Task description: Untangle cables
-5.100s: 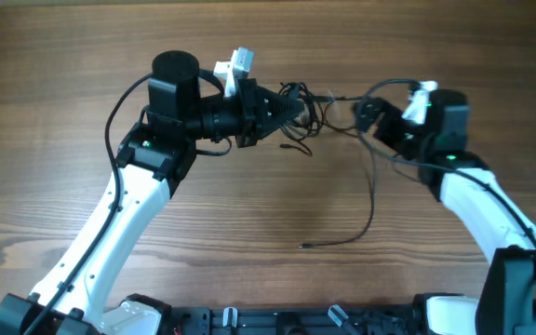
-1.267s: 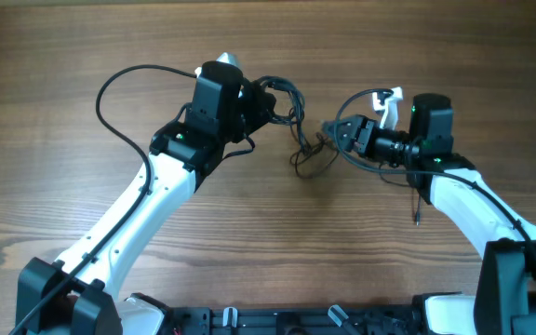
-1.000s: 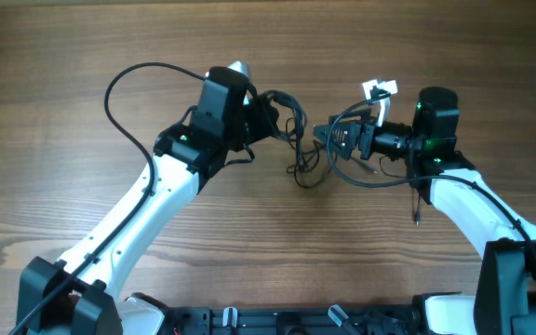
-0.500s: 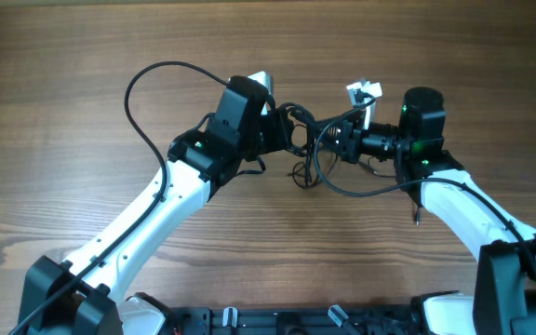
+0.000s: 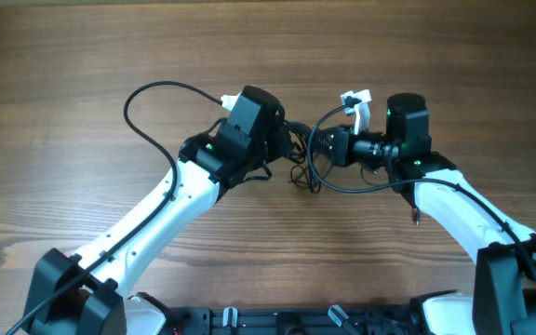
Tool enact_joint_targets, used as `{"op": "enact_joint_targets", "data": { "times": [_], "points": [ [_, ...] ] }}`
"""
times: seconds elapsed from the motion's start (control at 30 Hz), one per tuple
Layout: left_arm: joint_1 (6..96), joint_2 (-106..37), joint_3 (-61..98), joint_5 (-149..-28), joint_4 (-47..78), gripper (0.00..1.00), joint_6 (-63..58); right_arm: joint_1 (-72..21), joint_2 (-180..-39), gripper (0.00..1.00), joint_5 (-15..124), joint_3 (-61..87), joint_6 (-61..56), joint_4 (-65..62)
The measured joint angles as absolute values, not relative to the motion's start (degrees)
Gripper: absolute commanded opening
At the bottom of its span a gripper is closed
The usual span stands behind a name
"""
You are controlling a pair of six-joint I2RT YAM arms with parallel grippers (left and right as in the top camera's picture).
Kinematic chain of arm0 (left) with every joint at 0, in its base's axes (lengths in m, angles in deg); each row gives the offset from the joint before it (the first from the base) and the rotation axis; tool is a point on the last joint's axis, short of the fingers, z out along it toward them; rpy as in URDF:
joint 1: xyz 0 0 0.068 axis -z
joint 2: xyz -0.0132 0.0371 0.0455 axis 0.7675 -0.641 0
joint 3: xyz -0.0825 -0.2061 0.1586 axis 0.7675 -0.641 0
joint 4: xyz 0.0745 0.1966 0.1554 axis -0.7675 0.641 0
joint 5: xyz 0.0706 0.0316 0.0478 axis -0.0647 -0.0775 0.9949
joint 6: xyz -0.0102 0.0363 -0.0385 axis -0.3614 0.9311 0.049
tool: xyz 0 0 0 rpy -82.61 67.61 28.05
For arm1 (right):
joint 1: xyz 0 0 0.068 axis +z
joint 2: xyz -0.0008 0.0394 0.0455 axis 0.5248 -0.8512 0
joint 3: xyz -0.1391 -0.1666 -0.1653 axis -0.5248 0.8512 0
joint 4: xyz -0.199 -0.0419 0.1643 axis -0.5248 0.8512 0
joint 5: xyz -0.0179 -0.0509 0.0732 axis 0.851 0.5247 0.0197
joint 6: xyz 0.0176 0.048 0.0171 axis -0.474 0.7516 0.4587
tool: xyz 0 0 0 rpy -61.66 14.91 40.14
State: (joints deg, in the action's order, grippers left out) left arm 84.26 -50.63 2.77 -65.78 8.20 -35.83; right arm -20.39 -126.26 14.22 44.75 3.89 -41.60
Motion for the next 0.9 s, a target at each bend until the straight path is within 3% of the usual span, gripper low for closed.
{"op": "enact_joint_targets", "data": {
  "times": [0.13, 0.23, 0.47, 0.5, 0.53, 0.57, 0.63, 0.73, 0.9],
  "points": [
    [83.78, -50.50, 2.84, -63.33, 8.50, 0.04, -38.59, -21.70, -126.67, 0.04, 2.75, 45.30, 2.58, -57.53],
    [83.67, -49.91, 3.04, -62.91, 8.61, 0.04, -38.92, -21.85, -126.69, 0.04, -1.30, 45.34, 3.92, -61.62],
    [83.65, -49.69, 3.06, -62.94, 8.70, 0.04, -38.87, -21.96, -126.69, 0.06, 5.68, 45.34, 15.87, -56.96],
    [83.65, -49.69, 3.06, -62.96, 8.63, 0.04, -38.87, -21.85, -126.71, 0.16, 8.08, 45.34, 18.32, -55.13],
    [83.67, -49.69, 3.08, -62.96, 8.44, 0.04, -38.87, -21.63, -126.71, 0.36, 10.40, 45.34, 21.16, -53.84],
    [83.67, -49.69, 3.08, -62.89, 8.46, 0.04, -38.87, -21.29, -126.69, 0.48, 13.74, 45.34, 23.78, -52.39],
    [83.21, -49.69, 3.06, -62.11, 9.66, 0.04, -38.87, -22.09, -126.71, 0.71, 20.28, 45.34, 28.05, -49.36],
    [82.69, -49.71, 3.06, -61.21, 9.66, 0.04, -38.87, -22.86, -126.69, 0.97, 28.01, 45.34, 31.67, -42.97],
    [82.69, -49.71, 3.06, -61.19, 9.16, 0.04, -38.67, -22.86, -126.69, 1.00, 31.25, 45.41, 29.14, -40.00]
  ]
}}
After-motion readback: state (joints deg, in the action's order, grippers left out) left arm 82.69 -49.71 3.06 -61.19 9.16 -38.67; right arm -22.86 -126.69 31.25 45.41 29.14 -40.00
